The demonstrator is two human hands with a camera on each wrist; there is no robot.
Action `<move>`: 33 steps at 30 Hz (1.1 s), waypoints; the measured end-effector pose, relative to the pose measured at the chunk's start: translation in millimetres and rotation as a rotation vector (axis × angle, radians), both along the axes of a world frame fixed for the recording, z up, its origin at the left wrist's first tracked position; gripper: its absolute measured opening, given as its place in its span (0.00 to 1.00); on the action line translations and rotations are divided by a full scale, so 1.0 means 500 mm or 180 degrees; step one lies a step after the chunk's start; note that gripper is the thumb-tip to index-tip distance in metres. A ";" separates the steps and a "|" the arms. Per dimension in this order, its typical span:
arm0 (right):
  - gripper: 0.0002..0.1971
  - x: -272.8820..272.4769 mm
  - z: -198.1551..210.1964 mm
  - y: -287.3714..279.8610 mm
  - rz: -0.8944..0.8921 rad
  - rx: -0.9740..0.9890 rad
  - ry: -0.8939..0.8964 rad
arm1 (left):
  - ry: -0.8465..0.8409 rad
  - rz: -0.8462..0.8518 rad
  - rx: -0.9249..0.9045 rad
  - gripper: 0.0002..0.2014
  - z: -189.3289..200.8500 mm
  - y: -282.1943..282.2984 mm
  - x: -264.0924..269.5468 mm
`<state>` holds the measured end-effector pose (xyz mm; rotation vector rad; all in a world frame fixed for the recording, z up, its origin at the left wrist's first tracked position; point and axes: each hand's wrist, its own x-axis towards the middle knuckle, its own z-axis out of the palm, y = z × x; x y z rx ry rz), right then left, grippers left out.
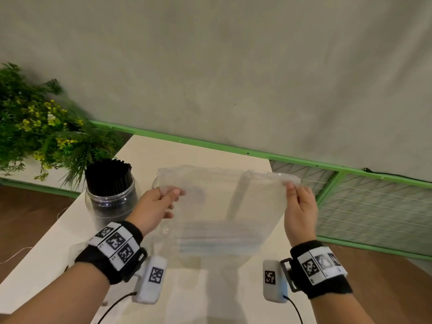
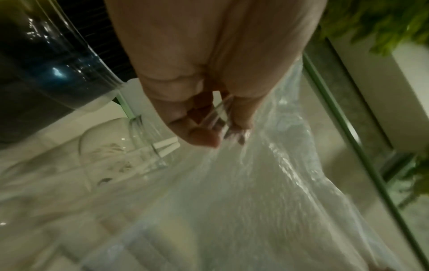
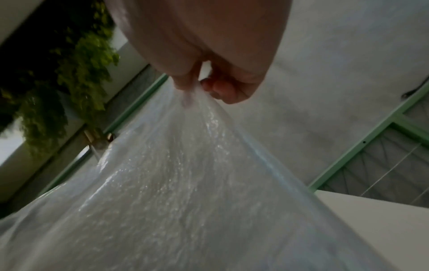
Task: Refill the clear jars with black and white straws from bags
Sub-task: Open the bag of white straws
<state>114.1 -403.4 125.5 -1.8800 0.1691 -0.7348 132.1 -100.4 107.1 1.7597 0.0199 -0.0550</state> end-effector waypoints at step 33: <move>0.59 -0.023 -0.153 0.153 0.0985 -0.3666 0.2325 | -0.0393 -0.0656 0.0790 0.10 0.058 -0.102 -0.038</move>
